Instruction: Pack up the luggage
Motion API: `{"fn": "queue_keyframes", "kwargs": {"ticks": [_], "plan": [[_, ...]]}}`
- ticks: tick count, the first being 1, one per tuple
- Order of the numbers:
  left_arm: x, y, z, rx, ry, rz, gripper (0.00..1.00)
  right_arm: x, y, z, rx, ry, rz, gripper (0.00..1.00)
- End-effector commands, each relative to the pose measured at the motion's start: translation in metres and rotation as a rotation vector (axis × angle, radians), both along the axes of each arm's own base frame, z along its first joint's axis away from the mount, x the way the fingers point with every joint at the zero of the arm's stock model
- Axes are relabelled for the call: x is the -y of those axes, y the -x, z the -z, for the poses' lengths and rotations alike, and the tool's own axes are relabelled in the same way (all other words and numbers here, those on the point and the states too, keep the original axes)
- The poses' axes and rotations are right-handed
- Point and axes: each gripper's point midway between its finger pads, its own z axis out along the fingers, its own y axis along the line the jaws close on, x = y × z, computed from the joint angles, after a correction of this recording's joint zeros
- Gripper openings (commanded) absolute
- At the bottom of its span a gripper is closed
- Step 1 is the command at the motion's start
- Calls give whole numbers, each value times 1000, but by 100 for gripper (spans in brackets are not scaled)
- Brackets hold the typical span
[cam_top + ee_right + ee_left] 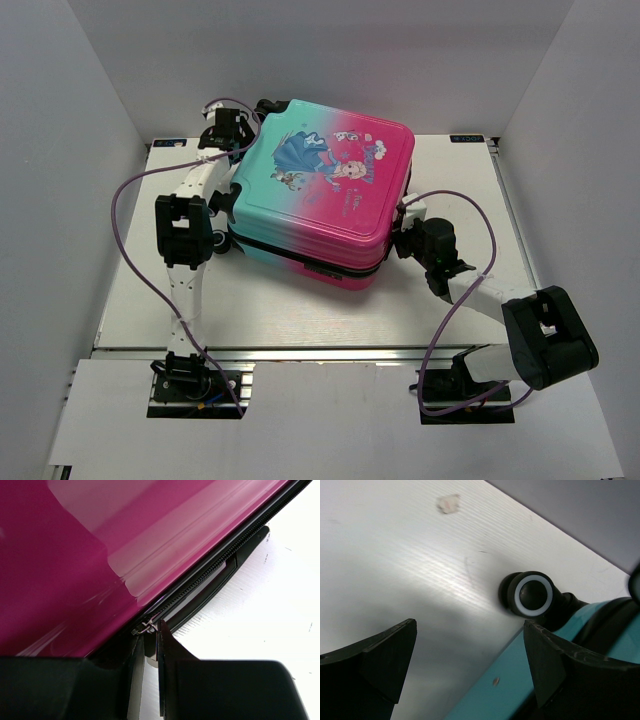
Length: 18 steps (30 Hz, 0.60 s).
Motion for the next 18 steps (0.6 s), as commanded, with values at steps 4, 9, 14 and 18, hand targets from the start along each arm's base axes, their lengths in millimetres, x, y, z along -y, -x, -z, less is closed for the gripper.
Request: {"fn": "queue_keyframes", "kwargs": {"ticks": [4,9,14,18], "plan": [[48,96,-177,112,-76,42,98,-40,-15,-121,356,-212,-99,0],[-1,147,-194,40,-104,-114,98,-39,-13,-118,349,-215,-89,0],[-11,209,-189,23,40,-198,98,-36,-11,-119,365,-200,-78,0],[-20,251,-164,26,134,-291,98,-33,-11,-120,376,-175,-64,0]]}}
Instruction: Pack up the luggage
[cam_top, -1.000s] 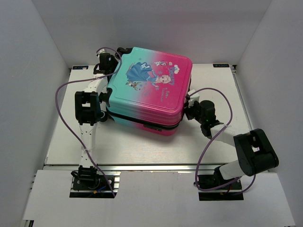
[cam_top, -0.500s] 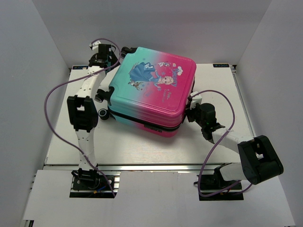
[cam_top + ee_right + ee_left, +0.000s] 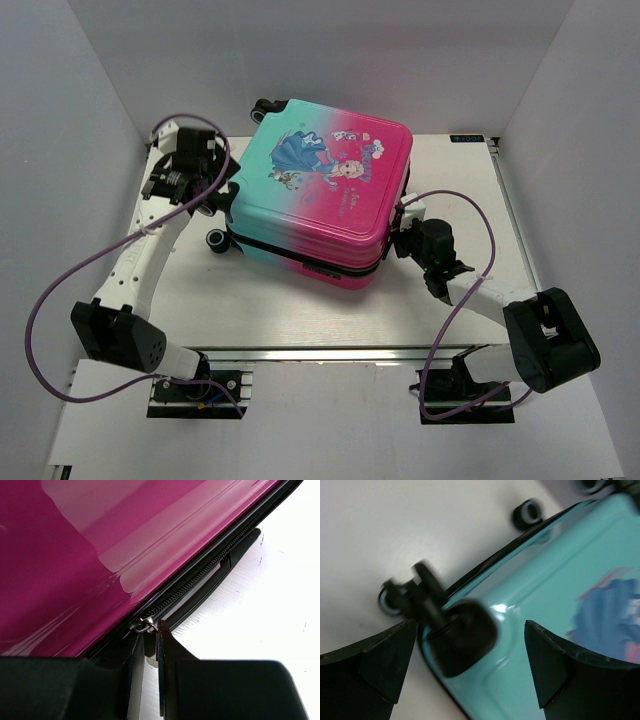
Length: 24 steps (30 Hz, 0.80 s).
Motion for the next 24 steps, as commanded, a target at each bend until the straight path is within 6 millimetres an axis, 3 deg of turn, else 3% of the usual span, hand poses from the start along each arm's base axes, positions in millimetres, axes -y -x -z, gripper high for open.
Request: {"fn": "queue_keyframes", "kwargs": {"ticks": [1,3,9,12,15,19,24], "plan": [[-14,34,41,-60,85,-144,98,-31,-11,-116,367,-167,-89,0],[-25,50,30,-3,132,-230,98,-30,-10,-115,372,-155,-84,0],[-37,58,36,70,214,-352,98,-33,-9,-111,364,-147,-90,0],[-44,52,43,80,229,-421,98,-34,-8,-111,368,-140,-91,0],[-36,39,47,102,270,-406,98,-33,-8,-111,371,-135,-87,0],[-20,19,69,45,298,-364,97,-34,-6,-112,380,-125,-93,0],[-13,12,91,-21,294,-355,94,-30,-9,-111,382,-109,-59,0]]}}
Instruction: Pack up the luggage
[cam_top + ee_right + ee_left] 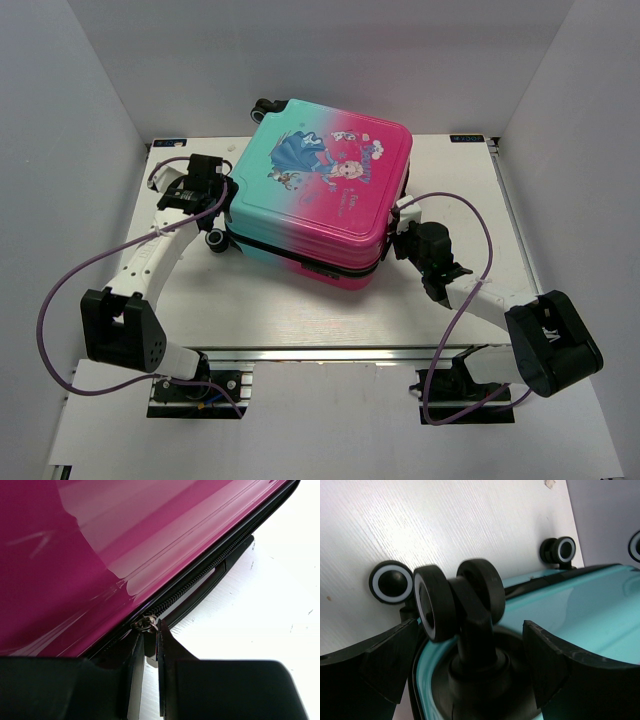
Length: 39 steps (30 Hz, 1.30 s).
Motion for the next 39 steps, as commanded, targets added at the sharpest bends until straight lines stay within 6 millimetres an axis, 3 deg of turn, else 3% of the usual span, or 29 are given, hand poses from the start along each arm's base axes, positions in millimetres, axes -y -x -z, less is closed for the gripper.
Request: {"fn": "queue_keyframes", "kwargs": {"ticks": [1,4,6,7,9,10,11,12,14,16,17,19,23,25,28,29,30,31,32,34,35,37,39], "plan": [[8,-6,1,14,42,19,93,-28,-14,-107,337,-170,-71,0],[12,-12,19,-9,47,29,86,-28,-13,-106,339,-172,-66,0],[16,-18,23,-10,55,37,71,-25,-15,-107,340,-180,-45,0],[18,-21,33,-34,54,46,51,-24,-17,-107,334,-200,-27,0],[21,-28,38,-46,49,63,26,-13,-24,-110,331,-219,45,0],[21,-30,47,-73,42,63,6,-8,-29,-108,329,-209,80,0],[21,-31,51,-88,33,63,0,1,-37,-114,340,-209,145,0],[20,-34,50,-89,29,61,0,8,-43,-106,309,-197,189,0],[14,-38,58,-114,0,51,0,25,-57,-112,318,-201,290,0],[9,-41,61,-117,-10,42,0,35,-69,-104,297,-184,341,0],[3,-42,68,-136,-21,36,0,41,-78,-113,310,-198,380,0],[-2,-42,73,-152,-28,28,0,60,-92,-104,289,-166,460,0],[-22,-44,83,-179,-43,1,0,99,-126,-104,288,-127,575,0],[-27,-47,86,-181,-49,-5,0,118,-147,-104,291,-120,594,0],[-38,-49,94,-197,-56,-16,0,129,-178,-107,302,-129,556,0],[-42,-50,94,-200,-57,-18,0,126,-188,-97,289,-127,521,0],[-42,-51,99,-210,-60,-15,0,122,-195,-100,309,-125,478,0],[-46,-52,100,-216,-62,-15,0,114,-204,-116,368,-144,362,0],[-50,-55,99,-212,-65,-17,0,106,-210,-107,369,-131,294,0],[-49,-58,103,-218,-66,-9,0,82,-217,-120,423,-110,103,0],[-55,-61,102,-216,-71,-13,0,73,-220,-110,401,-94,41,0],[-61,-63,105,-228,-77,-23,0,57,-227,-121,431,-85,-62,0],[-66,-66,103,-228,-81,-30,0,54,-237,-114,430,-94,-66,0]]}}
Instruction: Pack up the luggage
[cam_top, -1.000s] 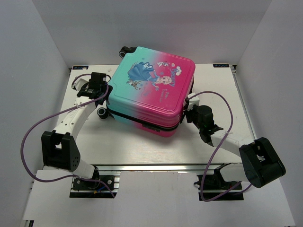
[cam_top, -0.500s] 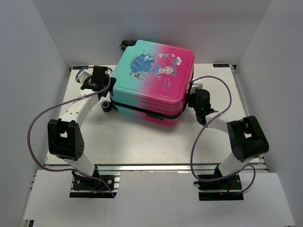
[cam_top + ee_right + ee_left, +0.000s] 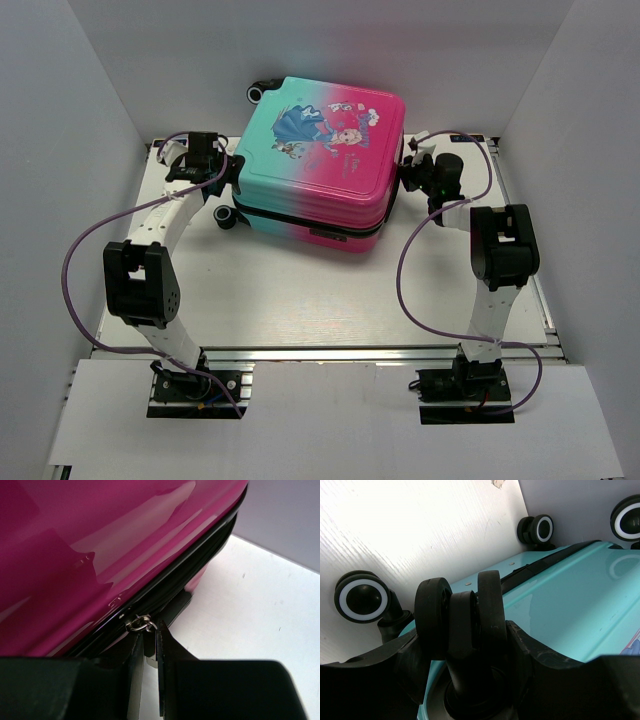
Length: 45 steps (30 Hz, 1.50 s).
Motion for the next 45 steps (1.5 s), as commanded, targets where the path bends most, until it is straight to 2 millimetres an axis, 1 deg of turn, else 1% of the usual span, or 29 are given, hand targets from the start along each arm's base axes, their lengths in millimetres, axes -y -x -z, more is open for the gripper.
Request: {"fn": "queue_keyframes", "kwargs": {"ticks": [1,2,6,9,10,11,12,13,17,18,23,24,25,26,27,28,29,30,31,32,33,34,37,38,39,40,41,43,45], "plan": [[-65,34,86,-313,-179,-62,0,22,-48,-120,387,-9,32,0],[-66,34,86,-315,-180,-63,0,31,-60,-109,363,-24,97,0],[-84,39,87,-341,-201,-94,0,90,-97,-117,375,-120,430,0],[-99,48,89,-378,-232,-117,0,105,-115,-122,393,-138,509,0],[-100,50,89,-384,-242,-119,0,103,-122,-109,376,-134,502,0],[-105,51,88,-384,-245,-127,0,100,-131,-125,409,-145,484,0],[-105,53,90,-389,-247,-121,0,93,-136,-125,415,-145,434,0],[-109,52,89,-388,-250,-120,0,87,-142,-113,410,-142,397,0],[-115,51,93,-392,-249,-109,0,46,-146,-112,442,-156,147,0],[-115,49,94,-397,-257,-92,0,27,-139,-111,439,-154,35,0],[-117,32,98,-371,-277,-34,0,-25,-108,-98,402,-89,-269,0],[-115,29,101,-376,-285,-3,0,-30,-99,-87,375,-87,-308,0],[-114,24,101,-366,-290,13,0,-40,-87,-96,383,-84,-352,0],[-114,15,98,-338,-299,28,0,-46,-72,-98,391,-76,-406,0],[-110,11,98,-334,-303,67,0,-49,-55,-126,458,-35,-428,0],[-103,5,101,-333,-315,105,0,-57,-31,-91,392,-18,-446,0],[-98,-6,95,-303,-332,126,0,-63,-15,-91,411,21,-442,0],[-97,-11,91,-293,-354,167,0,-69,7,-118,476,67,-447,0],[-88,-23,92,-257,-336,219,0,-72,29,-87,445,130,-467,0],[-82,-31,89,-226,-327,252,0,-83,46,-83,431,143,-492,0],[-77,-37,88,-205,-330,297,0,-84,62,-102,470,156,-501,0],[-68,-49,86,-148,-311,338,0,-84,79,-83,423,151,-514,0],[-39,-69,78,-38,-280,476,0,-90,116,-101,448,131,-527,0],[-31,-72,79,-15,-264,524,0,-92,130,-85,387,100,-499,0],[-26,-74,80,0,-253,549,0,-88,134,-103,438,84,-457,0],[-18,-78,80,20,-246,570,0,-85,134,-102,431,60,-410,0],[-14,-77,85,17,-232,592,0,-70,126,-94,380,19,-290,0],[-7,-80,87,15,-238,616,0,-52,110,-98,383,-46,-127,0],[-9,-80,93,-3,-246,616,0,-14,81,-95,359,-110,129,0]]}}
